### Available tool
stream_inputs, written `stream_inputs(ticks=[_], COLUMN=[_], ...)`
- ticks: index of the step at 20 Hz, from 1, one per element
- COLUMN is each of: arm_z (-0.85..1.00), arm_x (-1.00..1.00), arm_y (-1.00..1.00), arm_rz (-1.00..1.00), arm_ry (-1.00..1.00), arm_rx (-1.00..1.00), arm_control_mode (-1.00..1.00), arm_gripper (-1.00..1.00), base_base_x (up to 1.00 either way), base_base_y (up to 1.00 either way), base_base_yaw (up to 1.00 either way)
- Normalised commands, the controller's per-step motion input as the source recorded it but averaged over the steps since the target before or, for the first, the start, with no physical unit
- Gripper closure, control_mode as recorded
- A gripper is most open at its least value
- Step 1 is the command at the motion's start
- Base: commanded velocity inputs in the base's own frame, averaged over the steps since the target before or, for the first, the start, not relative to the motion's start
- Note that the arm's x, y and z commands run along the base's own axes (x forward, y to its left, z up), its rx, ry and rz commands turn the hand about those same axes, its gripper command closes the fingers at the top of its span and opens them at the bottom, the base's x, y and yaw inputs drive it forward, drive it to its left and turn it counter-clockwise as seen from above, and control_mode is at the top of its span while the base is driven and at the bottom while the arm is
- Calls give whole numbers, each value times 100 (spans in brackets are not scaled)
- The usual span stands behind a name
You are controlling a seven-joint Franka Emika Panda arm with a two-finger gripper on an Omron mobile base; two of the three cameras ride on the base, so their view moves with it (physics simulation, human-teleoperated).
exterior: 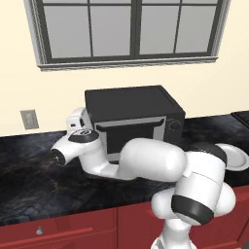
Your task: Pick up the bagel from the plate, place it on the toaster oven rack, close the door, and set the timer.
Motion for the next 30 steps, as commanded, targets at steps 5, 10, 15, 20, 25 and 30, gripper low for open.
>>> stream_inputs(ticks=[5,10,15,20,25,30], arm_z=[13,15,0,0,0,-2], arm_x=[-10,-95,-57,-23,-28,-39], arm_y=[68,-42,-58,-72,-97,-100], arm_rz=[15,-24,-54,-56,-42,-31], arm_ry=[12,3,0,0,0,-6], arm_rx=[8,34,42,42,41,38], arm_control_mode=[-100,-100,-100,-100,-100,-100], arm_gripper=[-100,-100,-100,-100,-100,-100], base_base_x=[0,0,0,0,0,0], base_base_y=[0,0,0,0,0,0], base_base_yaw=[0,0,0,0,0,0])
